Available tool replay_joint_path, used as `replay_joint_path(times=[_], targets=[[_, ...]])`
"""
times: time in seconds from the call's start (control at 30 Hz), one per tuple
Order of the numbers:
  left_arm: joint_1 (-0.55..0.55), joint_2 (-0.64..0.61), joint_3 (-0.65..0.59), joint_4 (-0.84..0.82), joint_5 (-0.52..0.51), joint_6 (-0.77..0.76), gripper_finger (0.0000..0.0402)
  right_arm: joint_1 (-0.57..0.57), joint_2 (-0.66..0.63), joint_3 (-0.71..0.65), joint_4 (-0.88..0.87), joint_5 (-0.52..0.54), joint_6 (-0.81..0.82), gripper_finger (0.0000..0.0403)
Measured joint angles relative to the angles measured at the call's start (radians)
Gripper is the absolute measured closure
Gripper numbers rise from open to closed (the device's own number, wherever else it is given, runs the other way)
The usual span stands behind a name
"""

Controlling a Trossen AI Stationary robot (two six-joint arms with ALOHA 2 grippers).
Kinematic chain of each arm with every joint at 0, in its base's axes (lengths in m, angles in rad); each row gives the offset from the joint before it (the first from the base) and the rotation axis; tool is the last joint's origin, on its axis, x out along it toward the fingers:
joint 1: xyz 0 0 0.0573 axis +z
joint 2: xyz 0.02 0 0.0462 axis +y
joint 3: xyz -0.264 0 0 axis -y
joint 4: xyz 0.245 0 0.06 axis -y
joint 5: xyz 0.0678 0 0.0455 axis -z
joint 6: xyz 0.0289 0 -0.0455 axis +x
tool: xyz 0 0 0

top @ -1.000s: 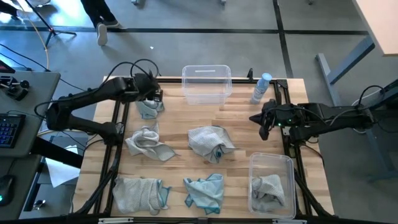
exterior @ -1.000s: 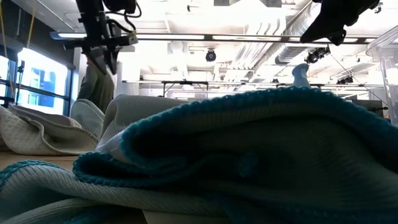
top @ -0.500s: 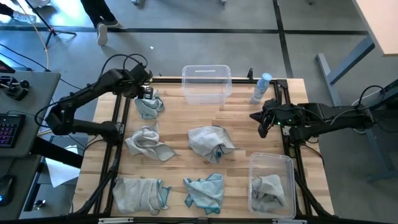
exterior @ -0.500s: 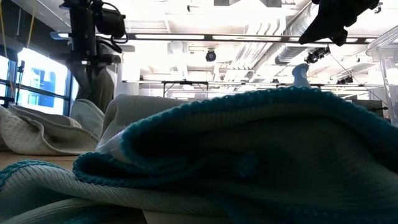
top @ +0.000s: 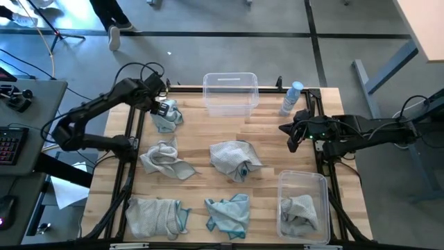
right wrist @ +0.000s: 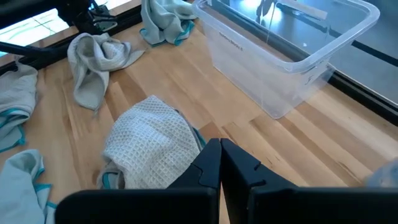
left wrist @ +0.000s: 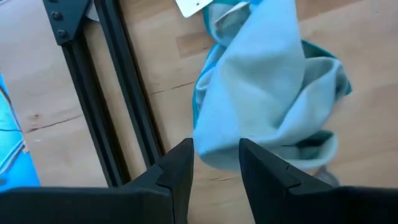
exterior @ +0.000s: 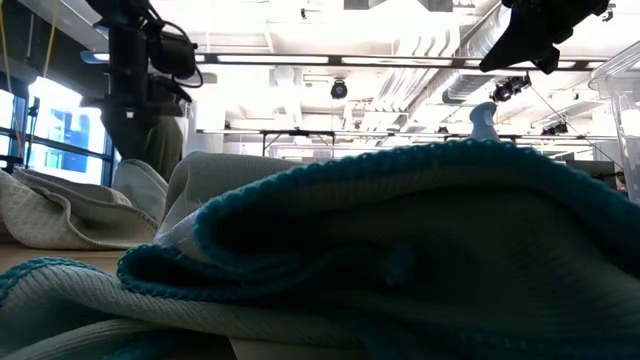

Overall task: Sort microfiber towel by color & place in baskets
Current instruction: Put the blue microfiber towel into the top transparent bin

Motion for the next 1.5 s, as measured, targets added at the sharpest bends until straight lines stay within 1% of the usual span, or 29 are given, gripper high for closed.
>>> replay_joint_path(times=[0.17, 0.37, 0.5, 0.7, 1.1, 1.3, 1.5], targets=[[0.019, 0.042, 0.0, -0.001, 0.011, 0.044, 0.0287, 0.0, 0.0, 0.0, 0.0, 0.0, 0.001, 0.0403], [0.022, 0.089, -0.001, -0.006, 0.114, 0.079, 0.0287, 0.0, 0.0, 0.0, 0.0, 0.012, 0.005, 0.0403], [0.022, 0.097, -0.001, -0.013, 0.154, 0.104, 0.0287, 0.0, 0.0, 0.0, 0.0, 0.012, 0.005, 0.0402], [0.021, 0.08, -0.001, -0.015, 0.155, 0.129, 0.0287, 0.0, 0.0, 0.0, 0.0, 0.012, 0.005, 0.0402], [0.021, 0.068, -0.001, -0.062, 0.163, 0.309, 0.0287, 0.0, 0.0, 0.0, 0.0, 0.012, 0.027, 0.0402], [0.021, 0.068, -0.001, -0.053, 0.048, 0.313, 0.0287, 0.0, 0.0, 0.0, 0.0, 0.012, 0.027, 0.0402], [0.021, 0.068, -0.001, -0.052, 0.067, 0.315, 0.0287, 0.0, 0.0, 0.0, 0.0, 0.024, 0.028, 0.0402]])
